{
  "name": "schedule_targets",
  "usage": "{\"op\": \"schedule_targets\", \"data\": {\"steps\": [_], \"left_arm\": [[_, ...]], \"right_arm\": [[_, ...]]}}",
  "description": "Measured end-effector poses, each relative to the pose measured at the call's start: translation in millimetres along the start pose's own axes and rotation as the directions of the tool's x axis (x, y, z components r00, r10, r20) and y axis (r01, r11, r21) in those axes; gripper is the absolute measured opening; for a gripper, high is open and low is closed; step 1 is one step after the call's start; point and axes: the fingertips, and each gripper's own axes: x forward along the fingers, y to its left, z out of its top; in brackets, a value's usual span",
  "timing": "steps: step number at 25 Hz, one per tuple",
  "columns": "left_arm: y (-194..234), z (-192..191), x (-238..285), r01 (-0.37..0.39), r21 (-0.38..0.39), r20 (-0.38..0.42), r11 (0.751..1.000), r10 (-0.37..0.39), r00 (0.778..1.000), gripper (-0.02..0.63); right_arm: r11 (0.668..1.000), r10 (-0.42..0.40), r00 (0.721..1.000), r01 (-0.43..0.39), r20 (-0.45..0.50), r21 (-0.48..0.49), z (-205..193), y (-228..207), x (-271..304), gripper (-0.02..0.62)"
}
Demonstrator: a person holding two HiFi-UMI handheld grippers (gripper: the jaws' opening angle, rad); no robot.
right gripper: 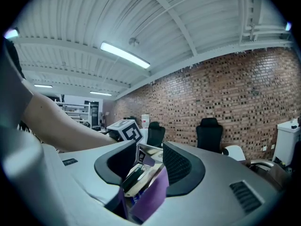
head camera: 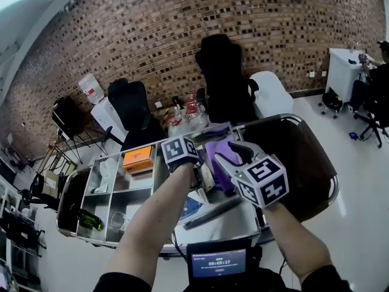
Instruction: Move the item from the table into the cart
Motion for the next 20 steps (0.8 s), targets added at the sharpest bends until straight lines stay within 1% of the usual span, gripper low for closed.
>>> {"op": "schedule_targets", "data": {"steps": [3,8,10,12,13,14,15,17,18,20], "left_arm": [[-1.1,3.5,-9.6,-0.002,0.027,0.028,1.000,0.001,1.000,0.206],[-26.0,12.5,-41.7,0.085,0.106,0.091,0.991,-0.094,0.991,0.206],[-30.8,17.1,-54.6,0.091,0.152,0.118,0.984,-0.110,0.987,0.206],[-34.3,21.1,-69.9,0.098,0.178,0.158,0.979,-0.127,0.979,0.206],[-38.9,22.7,-80.2,0.114,0.187,0.185,0.976,-0.149,0.971,0.206],[-46.3,23.8,-92.6,0.143,0.202,0.215,0.969,-0.186,0.959,0.206],[-55.6,24.1,-107.1,0.179,0.224,0.246,0.958,-0.233,0.941,0.205],[-71.1,21.7,-140.9,0.241,0.270,0.303,0.932,-0.320,0.898,0.203],[-74.3,19.5,-158.8,0.259,0.285,0.330,0.923,-0.348,0.878,0.194],[-71.5,14.4,-192.5,0.272,0.296,0.386,0.916,-0.375,0.843,0.171]], "right_arm": [[1.000,0.007,1.000,-0.007,0.005,-0.003,0.1,1.9,-2.7,0.170],[1.000,0.015,1.000,-0.015,0.007,0.003,5.1,8.3,-5.3,0.170],[1.000,0.019,1.000,-0.019,0.008,0.003,6.9,13.4,-6.4,0.170],[1.000,0.022,1.000,-0.022,0.013,-0.001,8.9,17.8,-9.8,0.170],[1.000,0.023,1.000,-0.023,0.016,-0.004,10.5,19.5,-12.5,0.170],[1.000,0.023,1.000,-0.023,0.019,-0.007,12.2,21.1,-15.7,0.170],[1.000,0.022,1.000,-0.022,0.022,-0.009,14.0,23.1,-19.3,0.170],[1.000,0.022,0.999,-0.021,0.035,-0.008,19.4,30.2,-27.0,0.170],[1.000,0.022,0.999,-0.022,0.045,-0.008,23.5,35.0,-30.6,0.170],[1.000,0.028,0.998,-0.027,0.063,-0.015,32.7,45.4,-36.5,0.170]]}}
